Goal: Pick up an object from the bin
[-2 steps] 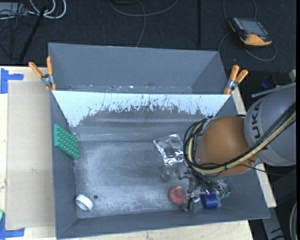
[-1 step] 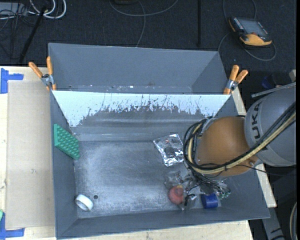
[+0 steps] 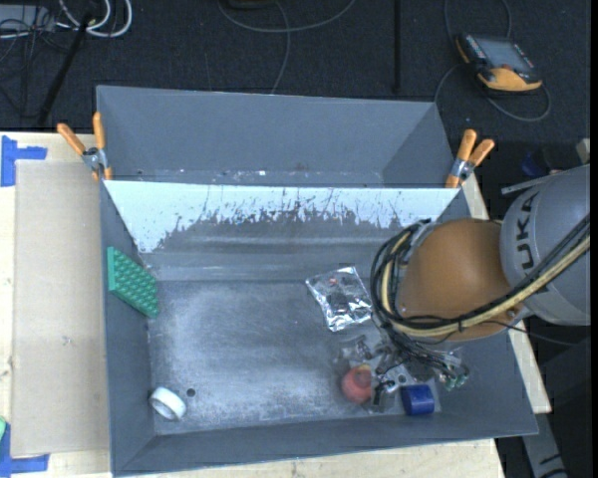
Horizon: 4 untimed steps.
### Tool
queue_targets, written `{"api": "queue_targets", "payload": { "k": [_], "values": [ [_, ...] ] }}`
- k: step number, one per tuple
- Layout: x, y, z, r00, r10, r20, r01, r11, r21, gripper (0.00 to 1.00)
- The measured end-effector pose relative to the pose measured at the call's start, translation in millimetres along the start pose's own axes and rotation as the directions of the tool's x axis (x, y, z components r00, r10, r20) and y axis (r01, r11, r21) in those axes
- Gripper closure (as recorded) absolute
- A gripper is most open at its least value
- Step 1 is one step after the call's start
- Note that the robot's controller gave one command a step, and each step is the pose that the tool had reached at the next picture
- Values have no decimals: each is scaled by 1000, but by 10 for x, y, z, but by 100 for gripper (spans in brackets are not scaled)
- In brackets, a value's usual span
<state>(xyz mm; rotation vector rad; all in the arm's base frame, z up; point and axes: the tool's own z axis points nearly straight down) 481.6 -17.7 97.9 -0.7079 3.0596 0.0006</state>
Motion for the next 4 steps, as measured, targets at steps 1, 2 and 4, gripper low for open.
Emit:
{"api": "queue_targets", "payload": {
  "k": [1, 2, 4],
  "values": [
    [-10, 9, -226, 1000, 0, 0, 0, 1000, 0, 100],
    [-22, 14, -599, 1000, 2, 2, -2, 1000, 1, 100],
    [-45, 30, -964, 1000, 8, 1, -8, 1000, 1, 100]
  ]
}}
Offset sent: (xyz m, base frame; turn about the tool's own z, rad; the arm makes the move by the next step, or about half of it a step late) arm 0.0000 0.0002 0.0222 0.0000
